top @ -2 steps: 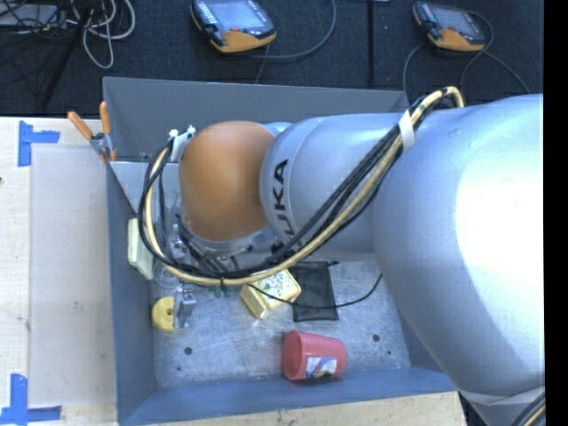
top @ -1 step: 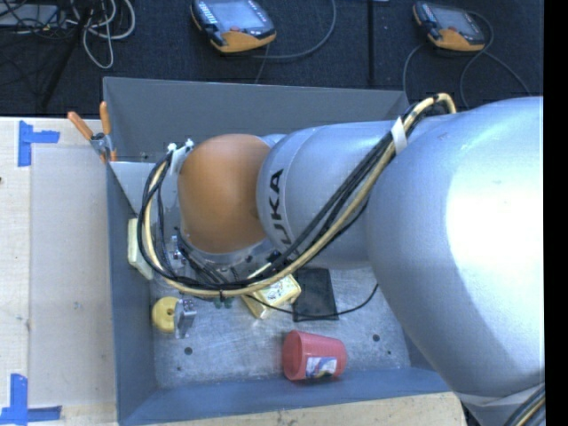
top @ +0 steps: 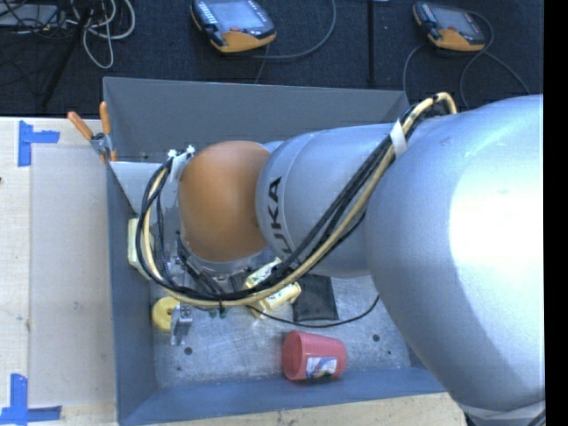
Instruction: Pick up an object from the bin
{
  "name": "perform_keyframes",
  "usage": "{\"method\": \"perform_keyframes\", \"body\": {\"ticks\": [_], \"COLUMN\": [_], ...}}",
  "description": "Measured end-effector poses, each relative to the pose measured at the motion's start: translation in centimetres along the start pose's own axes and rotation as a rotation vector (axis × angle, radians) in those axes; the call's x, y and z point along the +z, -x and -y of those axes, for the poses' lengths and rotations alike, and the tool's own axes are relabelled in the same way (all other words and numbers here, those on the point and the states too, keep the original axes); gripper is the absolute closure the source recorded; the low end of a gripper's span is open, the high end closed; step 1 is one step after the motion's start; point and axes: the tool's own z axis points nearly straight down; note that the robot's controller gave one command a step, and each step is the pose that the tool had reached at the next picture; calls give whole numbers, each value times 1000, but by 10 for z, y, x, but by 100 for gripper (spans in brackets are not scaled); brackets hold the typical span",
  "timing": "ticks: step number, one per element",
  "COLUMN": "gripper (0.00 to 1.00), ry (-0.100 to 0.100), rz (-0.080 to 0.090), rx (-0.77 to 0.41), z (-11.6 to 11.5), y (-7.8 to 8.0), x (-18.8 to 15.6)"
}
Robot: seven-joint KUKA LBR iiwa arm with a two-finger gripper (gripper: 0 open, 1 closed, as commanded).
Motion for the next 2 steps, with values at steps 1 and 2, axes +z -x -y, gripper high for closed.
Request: {"method": "perform_keyframes", "body": {"ticks": [1,2], "gripper": [0,100], "ry": [3,4], "rz": [4,7], "rx": [9,15], "z": [1,2], "y": [15,15], "x": [44,36]}}
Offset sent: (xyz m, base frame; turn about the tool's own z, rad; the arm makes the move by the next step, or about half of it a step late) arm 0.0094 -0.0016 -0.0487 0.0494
